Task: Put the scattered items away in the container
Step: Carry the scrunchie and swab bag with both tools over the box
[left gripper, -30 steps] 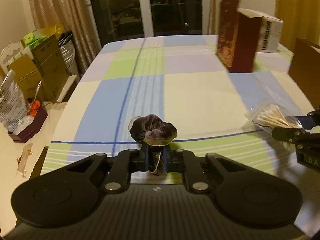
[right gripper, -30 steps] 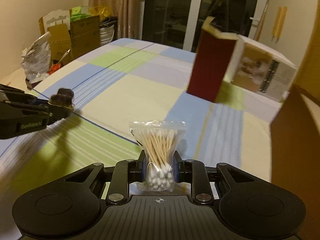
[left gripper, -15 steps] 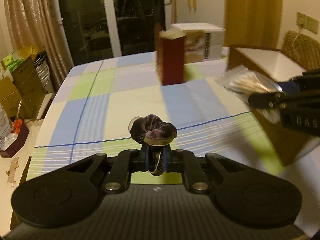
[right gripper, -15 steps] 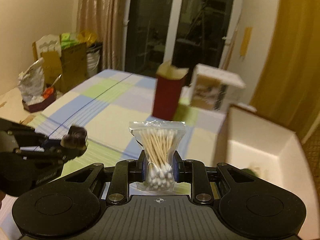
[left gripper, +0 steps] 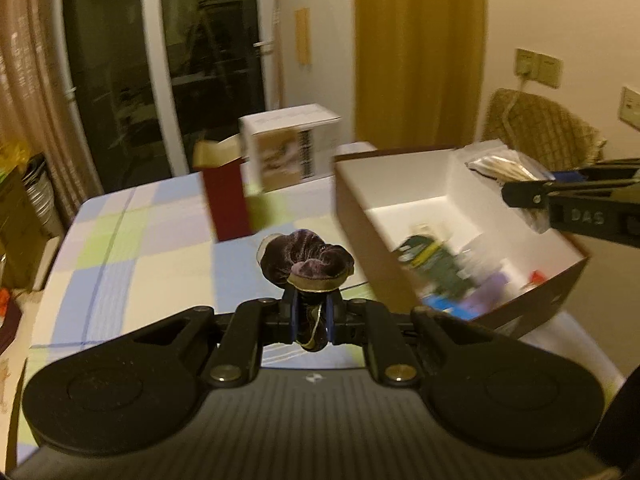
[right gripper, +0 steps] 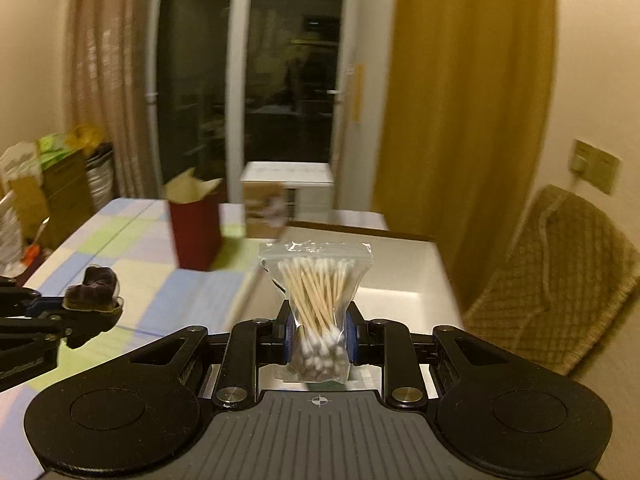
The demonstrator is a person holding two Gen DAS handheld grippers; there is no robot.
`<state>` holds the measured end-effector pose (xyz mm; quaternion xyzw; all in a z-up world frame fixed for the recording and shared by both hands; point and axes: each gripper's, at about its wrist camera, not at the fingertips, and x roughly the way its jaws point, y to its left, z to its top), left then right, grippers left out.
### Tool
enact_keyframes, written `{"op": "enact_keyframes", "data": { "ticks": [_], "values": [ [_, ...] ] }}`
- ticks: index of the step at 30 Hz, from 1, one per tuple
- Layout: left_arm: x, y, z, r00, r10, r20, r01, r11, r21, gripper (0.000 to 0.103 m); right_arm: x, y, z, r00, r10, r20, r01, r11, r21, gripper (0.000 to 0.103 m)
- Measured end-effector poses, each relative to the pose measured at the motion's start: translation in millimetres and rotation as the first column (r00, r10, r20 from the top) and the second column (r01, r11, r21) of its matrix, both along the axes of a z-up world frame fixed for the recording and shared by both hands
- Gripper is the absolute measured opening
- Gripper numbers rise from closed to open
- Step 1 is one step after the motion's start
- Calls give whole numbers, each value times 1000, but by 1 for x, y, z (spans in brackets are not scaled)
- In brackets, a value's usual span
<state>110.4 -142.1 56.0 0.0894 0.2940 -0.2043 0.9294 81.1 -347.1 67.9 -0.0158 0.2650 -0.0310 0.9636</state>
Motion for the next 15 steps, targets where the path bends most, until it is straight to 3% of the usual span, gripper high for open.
{"op": "enact_keyframes", "data": {
  "ticks": [7,13,15],
  "values": [
    [12,-64,7,994,-111,13,111,994,-12,10,9,-50,-12,996,-79,-45,81,996,28,27],
    [31,-112,-11,984,-180,-21,179,984,-8,11,19,-72,-36,992,-77,-101,81,996,38,27],
    [38,-122,-20,981,-191,-40,191,982,-10,18,23,-77,-44,990,-78,-114,84,996,44,27]
  ]
}}
